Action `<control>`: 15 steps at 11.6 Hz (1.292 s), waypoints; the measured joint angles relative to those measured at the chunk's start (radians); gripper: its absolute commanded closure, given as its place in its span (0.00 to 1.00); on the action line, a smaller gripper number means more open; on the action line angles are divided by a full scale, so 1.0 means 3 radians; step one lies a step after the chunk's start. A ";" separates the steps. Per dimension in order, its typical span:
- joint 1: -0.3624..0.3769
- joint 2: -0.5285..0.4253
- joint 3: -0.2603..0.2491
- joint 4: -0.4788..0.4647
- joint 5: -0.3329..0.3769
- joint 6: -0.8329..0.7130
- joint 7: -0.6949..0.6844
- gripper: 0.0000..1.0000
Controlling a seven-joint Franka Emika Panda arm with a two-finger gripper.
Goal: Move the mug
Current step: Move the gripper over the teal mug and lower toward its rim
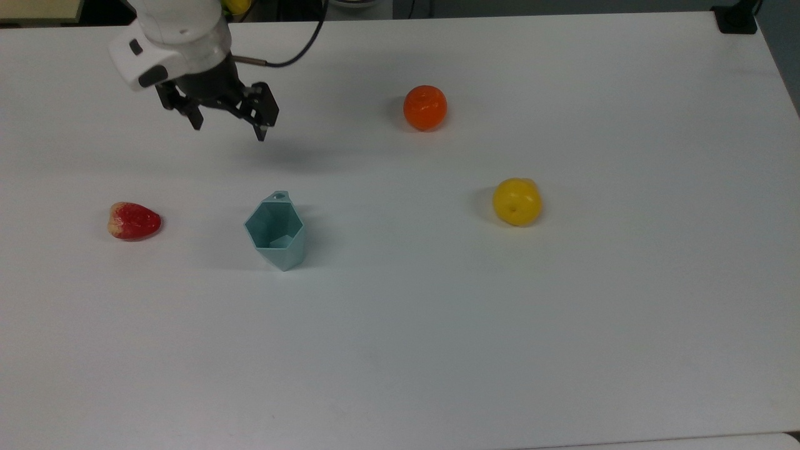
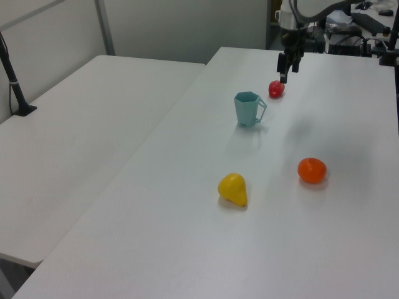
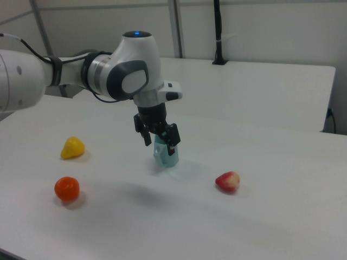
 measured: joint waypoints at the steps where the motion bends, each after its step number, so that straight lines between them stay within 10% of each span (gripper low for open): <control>1: 0.0028 0.0061 0.0001 -0.0006 0.0005 0.0095 -0.0009 0.00; 9: 0.0230 0.0266 0.0004 -0.0448 0.0054 0.1085 0.0127 0.01; 15: 0.0256 0.0349 0.0004 -0.0435 0.0055 0.1280 0.0258 0.27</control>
